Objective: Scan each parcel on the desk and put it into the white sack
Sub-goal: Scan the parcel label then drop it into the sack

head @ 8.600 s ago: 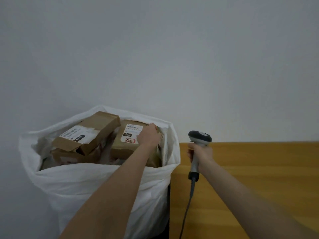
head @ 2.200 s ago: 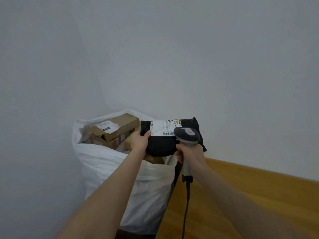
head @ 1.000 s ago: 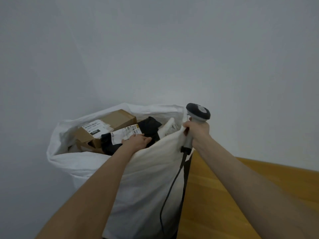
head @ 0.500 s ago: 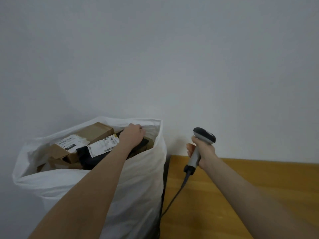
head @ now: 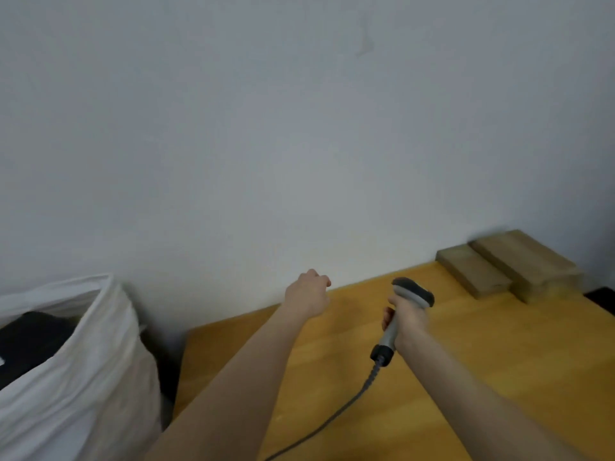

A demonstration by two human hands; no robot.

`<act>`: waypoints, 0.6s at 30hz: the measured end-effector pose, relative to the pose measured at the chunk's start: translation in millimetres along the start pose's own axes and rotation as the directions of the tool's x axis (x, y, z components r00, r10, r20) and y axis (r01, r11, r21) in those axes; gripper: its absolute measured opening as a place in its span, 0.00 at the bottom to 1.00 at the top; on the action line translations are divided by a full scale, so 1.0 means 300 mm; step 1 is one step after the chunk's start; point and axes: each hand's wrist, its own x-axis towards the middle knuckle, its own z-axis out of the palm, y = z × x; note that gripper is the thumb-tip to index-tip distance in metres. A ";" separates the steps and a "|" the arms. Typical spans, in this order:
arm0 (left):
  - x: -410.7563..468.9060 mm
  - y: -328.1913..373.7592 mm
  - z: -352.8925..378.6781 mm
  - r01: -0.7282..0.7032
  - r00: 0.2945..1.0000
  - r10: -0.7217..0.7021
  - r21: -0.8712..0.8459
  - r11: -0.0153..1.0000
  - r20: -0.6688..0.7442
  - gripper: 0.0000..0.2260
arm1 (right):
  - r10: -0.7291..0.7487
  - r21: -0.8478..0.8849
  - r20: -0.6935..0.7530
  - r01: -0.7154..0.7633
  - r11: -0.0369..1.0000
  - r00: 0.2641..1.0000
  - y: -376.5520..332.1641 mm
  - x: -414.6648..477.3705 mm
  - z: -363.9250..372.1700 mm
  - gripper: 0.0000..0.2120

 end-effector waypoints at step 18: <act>0.464 0.850 0.365 -0.299 0.918 0.305 -0.066 0.952 0.254 0.22 | -0.007 0.049 -0.440 0.032 0.998 0.898 -0.304 0.428 -0.683 0.10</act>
